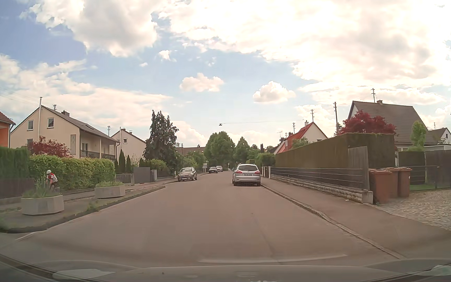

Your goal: Follow the waypoints while adhering to traffic rules and regulations

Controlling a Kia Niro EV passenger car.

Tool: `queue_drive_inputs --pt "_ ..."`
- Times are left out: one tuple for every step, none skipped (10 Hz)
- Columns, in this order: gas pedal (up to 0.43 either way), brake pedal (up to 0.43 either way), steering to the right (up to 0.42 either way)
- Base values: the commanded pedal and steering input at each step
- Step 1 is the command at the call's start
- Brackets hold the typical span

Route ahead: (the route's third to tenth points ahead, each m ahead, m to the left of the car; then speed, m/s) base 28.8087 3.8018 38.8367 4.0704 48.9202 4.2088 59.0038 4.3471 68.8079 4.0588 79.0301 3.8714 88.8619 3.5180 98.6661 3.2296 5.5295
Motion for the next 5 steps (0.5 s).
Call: queue_drive_inputs --pt "0.169 0.018 -0.034" --pt "0.169 0.018 -0.034" --pt "0.169 0.018 -0.034" --pt "0.169 0.018 -0.035" --pt "0.169 0.018 -0.040"
